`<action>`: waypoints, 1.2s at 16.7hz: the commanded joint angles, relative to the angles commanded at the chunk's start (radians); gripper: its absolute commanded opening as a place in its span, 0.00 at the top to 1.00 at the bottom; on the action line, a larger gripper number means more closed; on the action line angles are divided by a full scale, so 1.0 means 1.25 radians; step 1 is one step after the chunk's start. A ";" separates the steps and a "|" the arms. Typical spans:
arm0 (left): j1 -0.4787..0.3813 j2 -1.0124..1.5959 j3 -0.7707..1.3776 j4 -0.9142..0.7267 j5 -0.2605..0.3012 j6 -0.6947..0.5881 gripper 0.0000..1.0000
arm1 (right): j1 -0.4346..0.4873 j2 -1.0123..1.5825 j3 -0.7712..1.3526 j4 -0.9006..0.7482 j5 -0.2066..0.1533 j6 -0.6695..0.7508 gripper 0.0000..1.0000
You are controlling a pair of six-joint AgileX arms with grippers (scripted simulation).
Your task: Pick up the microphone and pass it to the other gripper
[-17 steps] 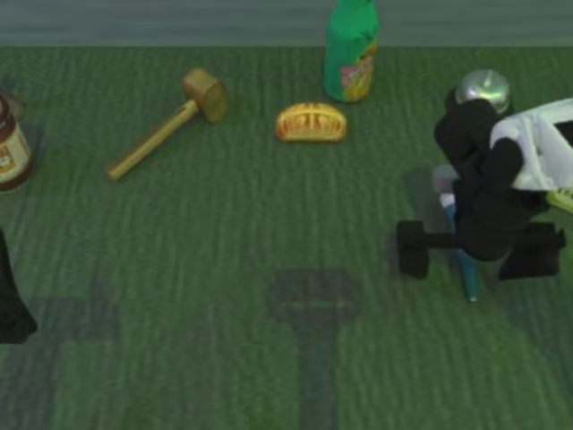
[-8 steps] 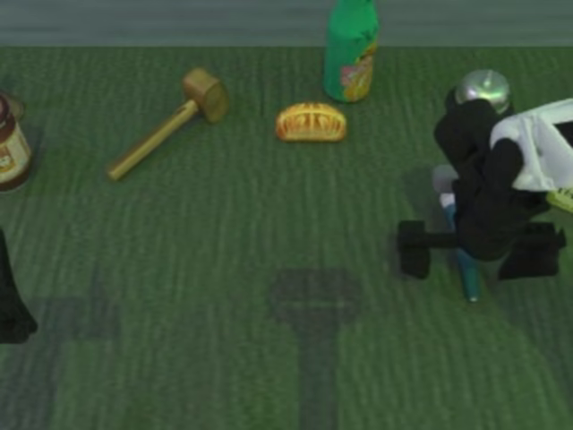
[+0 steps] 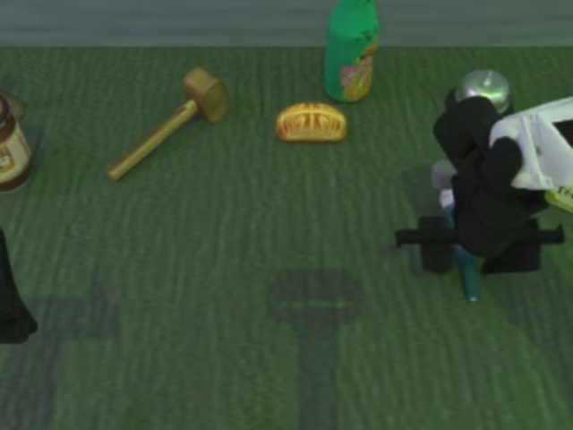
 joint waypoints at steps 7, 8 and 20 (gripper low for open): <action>0.000 0.000 0.000 0.000 0.000 0.000 0.00 | 0.002 -0.050 0.019 -0.024 0.016 -0.010 1.00; 0.000 0.000 0.000 0.000 0.000 0.000 0.00 | 0.002 -0.051 0.019 -0.024 0.016 -0.010 1.00; 0.000 0.000 0.000 0.000 0.000 0.000 0.00 | 0.000 -0.155 -0.123 0.516 -0.156 -0.141 1.00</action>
